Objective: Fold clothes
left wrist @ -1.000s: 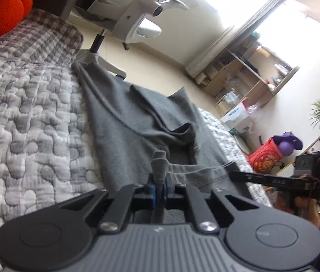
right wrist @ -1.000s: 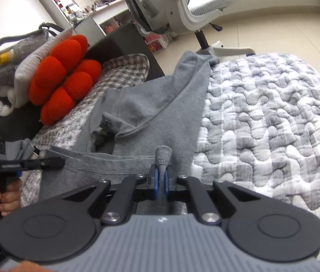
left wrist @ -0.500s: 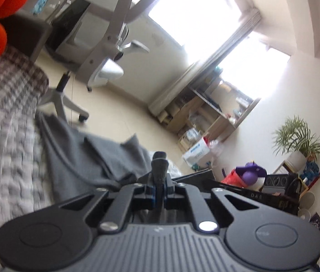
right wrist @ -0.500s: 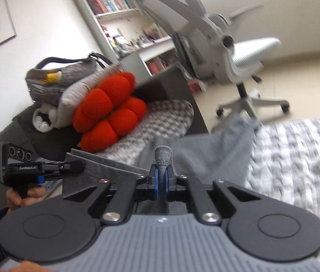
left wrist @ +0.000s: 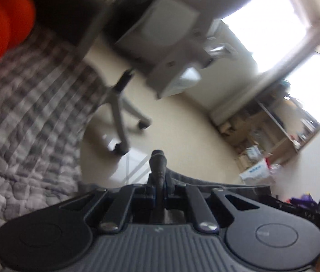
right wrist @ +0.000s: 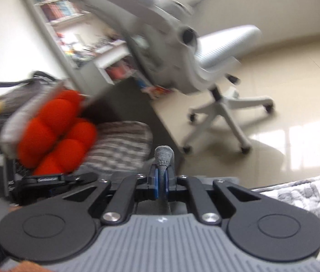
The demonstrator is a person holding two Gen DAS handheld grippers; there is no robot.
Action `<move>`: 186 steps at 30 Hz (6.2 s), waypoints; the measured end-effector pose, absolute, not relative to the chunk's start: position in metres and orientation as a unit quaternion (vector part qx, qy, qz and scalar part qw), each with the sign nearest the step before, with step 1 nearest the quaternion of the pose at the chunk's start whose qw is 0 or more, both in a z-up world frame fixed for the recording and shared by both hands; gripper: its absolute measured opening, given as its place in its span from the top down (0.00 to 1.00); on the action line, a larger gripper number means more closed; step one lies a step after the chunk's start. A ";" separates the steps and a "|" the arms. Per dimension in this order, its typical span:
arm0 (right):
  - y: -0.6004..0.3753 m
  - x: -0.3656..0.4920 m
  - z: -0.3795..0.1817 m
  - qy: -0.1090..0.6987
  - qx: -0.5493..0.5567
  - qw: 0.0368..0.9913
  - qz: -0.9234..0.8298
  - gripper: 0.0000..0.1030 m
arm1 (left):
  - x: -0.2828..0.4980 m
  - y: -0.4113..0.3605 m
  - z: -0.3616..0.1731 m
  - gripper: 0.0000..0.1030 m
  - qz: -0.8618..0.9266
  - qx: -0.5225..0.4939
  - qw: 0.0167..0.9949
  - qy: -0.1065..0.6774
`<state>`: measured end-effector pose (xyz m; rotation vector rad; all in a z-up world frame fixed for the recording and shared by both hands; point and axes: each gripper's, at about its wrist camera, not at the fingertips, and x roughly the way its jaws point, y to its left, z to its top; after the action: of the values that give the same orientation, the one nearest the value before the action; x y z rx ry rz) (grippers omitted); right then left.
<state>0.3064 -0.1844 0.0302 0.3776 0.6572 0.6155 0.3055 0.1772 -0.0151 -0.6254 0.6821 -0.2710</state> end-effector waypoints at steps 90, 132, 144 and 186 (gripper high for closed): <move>-0.233 0.107 0.009 0.450 0.365 0.785 0.217 0.50 | 0.078 0.142 -0.003 0.41 -0.062 -0.374 0.817 0.434; -0.225 -0.068 0.047 0.440 0.155 0.872 0.147 0.84 | -0.105 0.134 0.026 0.80 -0.008 -0.286 0.851 0.440; -0.168 0.035 0.070 0.389 0.079 0.883 0.249 0.62 | 0.003 0.069 0.067 0.62 -0.080 -0.187 0.886 0.418; -0.121 0.010 0.030 0.408 -0.078 0.839 0.350 0.72 | -0.006 0.008 0.026 0.54 -0.169 -0.055 0.873 0.455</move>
<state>0.0097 -0.1206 0.0300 -0.1647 0.8627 0.7406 -0.0061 0.0075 0.0259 -0.1150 0.9509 -0.3534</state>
